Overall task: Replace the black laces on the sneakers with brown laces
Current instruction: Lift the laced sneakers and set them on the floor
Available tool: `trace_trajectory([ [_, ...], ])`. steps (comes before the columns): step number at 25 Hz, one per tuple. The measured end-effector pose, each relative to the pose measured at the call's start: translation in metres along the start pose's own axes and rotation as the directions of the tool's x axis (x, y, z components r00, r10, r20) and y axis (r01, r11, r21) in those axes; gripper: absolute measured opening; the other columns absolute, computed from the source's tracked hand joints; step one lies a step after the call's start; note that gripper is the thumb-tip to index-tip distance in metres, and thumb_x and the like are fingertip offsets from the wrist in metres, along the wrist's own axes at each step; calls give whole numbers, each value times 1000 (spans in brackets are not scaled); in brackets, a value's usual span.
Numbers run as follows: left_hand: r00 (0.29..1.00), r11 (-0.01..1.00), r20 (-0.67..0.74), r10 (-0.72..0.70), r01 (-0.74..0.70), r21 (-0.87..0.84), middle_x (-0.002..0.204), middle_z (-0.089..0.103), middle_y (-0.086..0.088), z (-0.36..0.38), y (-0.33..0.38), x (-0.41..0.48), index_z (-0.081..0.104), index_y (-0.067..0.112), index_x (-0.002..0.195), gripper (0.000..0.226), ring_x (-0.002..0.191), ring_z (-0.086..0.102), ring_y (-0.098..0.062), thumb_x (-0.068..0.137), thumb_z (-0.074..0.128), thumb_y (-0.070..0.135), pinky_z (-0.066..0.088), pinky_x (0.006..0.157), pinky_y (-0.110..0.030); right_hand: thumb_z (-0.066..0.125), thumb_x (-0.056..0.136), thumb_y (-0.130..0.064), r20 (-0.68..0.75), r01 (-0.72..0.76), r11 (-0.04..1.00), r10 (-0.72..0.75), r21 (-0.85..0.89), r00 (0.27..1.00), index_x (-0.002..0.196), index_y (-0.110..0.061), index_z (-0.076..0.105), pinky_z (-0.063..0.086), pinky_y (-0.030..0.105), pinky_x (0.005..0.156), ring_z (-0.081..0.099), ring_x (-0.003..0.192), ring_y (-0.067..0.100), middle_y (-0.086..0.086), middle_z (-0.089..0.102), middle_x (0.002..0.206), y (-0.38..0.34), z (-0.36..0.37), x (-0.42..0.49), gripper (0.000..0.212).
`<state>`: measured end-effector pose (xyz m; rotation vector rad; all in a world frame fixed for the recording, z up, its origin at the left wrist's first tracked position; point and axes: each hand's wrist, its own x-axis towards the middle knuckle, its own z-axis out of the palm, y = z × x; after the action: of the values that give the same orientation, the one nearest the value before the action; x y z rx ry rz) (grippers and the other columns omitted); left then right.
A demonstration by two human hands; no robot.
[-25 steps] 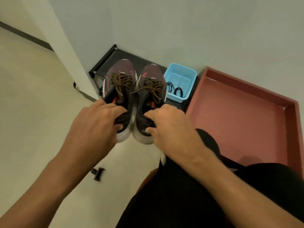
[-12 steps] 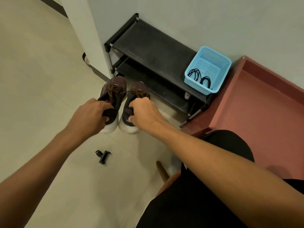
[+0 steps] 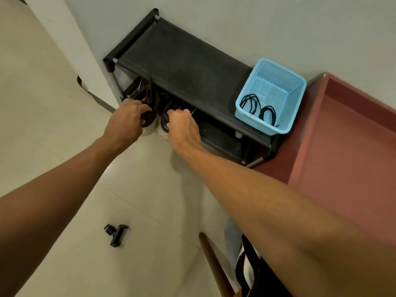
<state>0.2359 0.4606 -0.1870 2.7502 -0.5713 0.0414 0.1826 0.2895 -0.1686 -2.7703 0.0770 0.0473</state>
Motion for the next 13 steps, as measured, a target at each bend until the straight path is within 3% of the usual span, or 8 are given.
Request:
trace_trajectory([
  [5, 1000, 1000, 0, 3, -3, 27, 123, 67, -15, 30, -25, 37, 67, 8, 134, 47, 122, 54, -37, 90, 70, -7, 52, 100, -50, 58, 98, 1, -59, -15, 1000, 14, -24, 998, 113, -8, 66, 48, 33, 70, 63, 101, 26, 10, 67, 108, 11, 24, 40, 19],
  [7, 1000, 999, 12, 11, -11, 35, 125, 66, -15, 36, -29, 52, 66, 8, 135, 51, 123, 53, -38, 88, 68, -10, 51, 102, -50, 55, 101, -1, -56, -59, 998, 60, 19, 997, 112, -9, 65, 50, 33, 72, 66, 99, 25, 9, 69, 109, 13, 29, 52, 17],
  [10, 1000, 1000, 13, -7, 7, 20, 132, 63, -17, 41, -24, 71, 65, 6, 136, 57, 126, 51, -39, 84, 68, -15, 49, 106, -48, 56, 103, -4, -31, -101, 992, 103, 77, 994, 115, -9, 66, 60, 40, 83, 69, 100, 27, 11, 71, 111, 16, 35, 64, 16],
  [13, 1000, 1000, 3, 10, -9, -13, 137, 62, -18, 45, -17, 81, 66, 3, 135, 61, 129, 54, -40, 79, 68, -20, 48, 110, -46, 57, 104, -7, -53, -93, 994, 96, 64, 994, 121, -10, 65, 59, 45, 91, 70, 103, 29, 13, 72, 114, 14, 41, 67, 20],
])
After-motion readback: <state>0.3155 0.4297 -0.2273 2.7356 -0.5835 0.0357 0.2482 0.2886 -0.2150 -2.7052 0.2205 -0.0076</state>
